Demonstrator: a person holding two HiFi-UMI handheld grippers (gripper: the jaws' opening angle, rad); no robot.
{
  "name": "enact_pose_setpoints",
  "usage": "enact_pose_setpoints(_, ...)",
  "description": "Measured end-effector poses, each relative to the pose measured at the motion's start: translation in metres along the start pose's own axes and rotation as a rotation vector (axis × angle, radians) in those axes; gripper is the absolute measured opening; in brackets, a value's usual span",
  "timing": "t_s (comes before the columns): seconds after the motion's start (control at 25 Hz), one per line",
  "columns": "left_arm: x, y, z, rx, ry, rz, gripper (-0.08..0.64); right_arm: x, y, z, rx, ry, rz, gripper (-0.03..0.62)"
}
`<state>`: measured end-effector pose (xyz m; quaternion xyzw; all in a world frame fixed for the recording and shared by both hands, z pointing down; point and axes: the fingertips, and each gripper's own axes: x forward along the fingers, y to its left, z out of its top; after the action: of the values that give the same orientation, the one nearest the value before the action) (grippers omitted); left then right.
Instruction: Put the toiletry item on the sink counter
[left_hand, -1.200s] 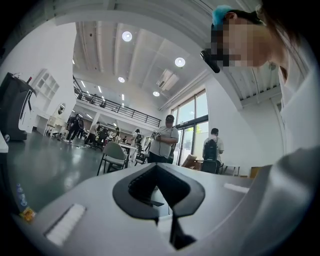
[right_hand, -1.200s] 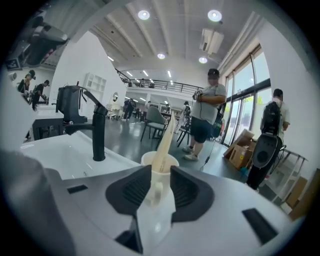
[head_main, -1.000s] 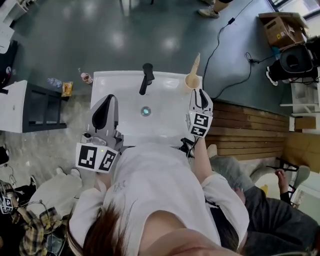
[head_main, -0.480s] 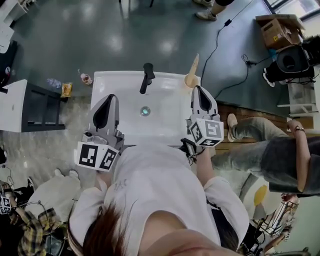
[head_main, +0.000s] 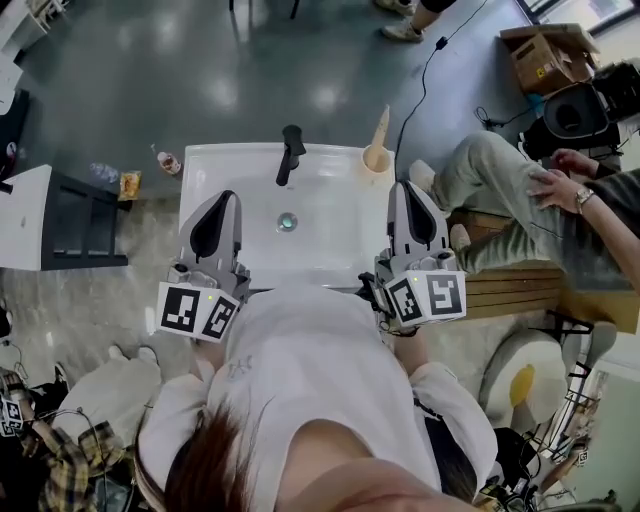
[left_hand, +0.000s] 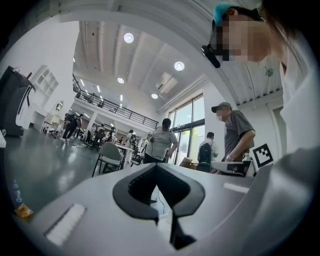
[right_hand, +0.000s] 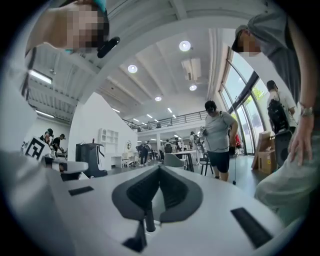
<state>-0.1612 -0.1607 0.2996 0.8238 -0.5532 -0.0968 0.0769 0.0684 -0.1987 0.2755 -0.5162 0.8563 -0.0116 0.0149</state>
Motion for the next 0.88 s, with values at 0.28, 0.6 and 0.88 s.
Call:
enact_pose_setpoints(0.28, -0.008, -0.014, -0.001, -0.008, 0.014, -0.054, -0.015, -0.022, 0.035, 0.004, 0.038, 0.003, 0.046, 0.009)
enact_pose_setpoints(0.6, -0.025, -0.014, -0.01, -0.007, 0.047, -0.08, -0.015, -0.026, 0.058, -0.021, 0.047, 0.036, 0.056, 0.009)
enact_pose_setpoints(0.88, -0.037, -0.01, -0.007, 0.003, 0.05, -0.084, -0.015, -0.034, 0.069, -0.029, 0.013, 0.049, 0.034, 0.009)
